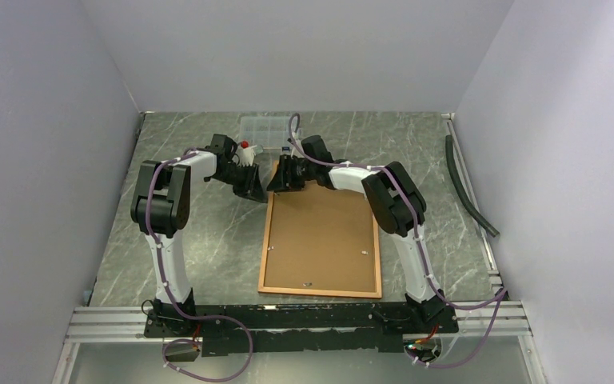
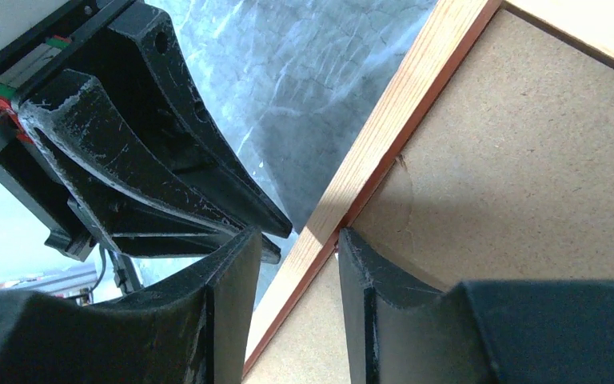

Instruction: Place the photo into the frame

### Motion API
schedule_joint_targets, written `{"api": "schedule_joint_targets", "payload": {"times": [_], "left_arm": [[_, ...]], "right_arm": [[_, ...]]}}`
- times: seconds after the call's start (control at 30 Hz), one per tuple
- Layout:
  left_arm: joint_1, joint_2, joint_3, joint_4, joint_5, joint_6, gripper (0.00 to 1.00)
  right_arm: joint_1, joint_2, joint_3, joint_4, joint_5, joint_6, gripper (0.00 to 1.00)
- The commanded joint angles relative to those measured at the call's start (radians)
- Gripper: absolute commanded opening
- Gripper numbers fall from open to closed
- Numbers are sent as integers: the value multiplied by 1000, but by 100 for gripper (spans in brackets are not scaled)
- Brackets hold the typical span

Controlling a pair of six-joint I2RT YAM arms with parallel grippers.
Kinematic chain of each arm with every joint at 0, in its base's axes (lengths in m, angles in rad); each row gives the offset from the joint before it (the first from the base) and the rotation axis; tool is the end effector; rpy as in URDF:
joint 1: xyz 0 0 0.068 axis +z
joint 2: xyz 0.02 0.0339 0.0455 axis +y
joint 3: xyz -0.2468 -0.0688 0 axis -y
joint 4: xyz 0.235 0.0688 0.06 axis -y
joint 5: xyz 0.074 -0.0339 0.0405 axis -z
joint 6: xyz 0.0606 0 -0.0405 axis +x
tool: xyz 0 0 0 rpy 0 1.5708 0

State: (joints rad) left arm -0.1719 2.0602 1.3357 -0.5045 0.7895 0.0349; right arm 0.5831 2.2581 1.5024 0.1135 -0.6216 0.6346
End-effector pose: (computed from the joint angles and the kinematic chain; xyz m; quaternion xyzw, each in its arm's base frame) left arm 0.3777 -0.1093 0.1106 0.1589 0.8980 -0.3888 0.1307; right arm 0.3875 0.2979 0.1129 -0.1150 0.8545 0.4681 0.1933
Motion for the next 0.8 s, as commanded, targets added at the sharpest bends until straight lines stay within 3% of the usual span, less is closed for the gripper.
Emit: {"api": "schedule_joint_targets", "payload": {"times": [0.0, 0.13, 0.27, 0.47, 0.63, 0.77], "left_arm": [[2, -22, 29, -40, 10, 28, 25], [27, -63, 34, -98, 9, 71, 32], [29, -122, 8, -174, -18, 156, 41], [-24, -231, -93, -232, -196, 355, 46], [-99, -291, -203, -217, -353, 492, 45], [-131, -326, -257, -219, -414, 561, 43]], "right_arm": [[-2, -49, 29, -35, 10, -22, 46], [-55, -174, -39, 13, 36, 13, 55], [-139, -351, -159, 6, 123, 37, 74], [-323, -541, -308, -245, 431, 48, 97], [-434, -597, -389, -353, 609, 44, 100], [-458, -562, -395, -364, 603, 34, 100]]}}
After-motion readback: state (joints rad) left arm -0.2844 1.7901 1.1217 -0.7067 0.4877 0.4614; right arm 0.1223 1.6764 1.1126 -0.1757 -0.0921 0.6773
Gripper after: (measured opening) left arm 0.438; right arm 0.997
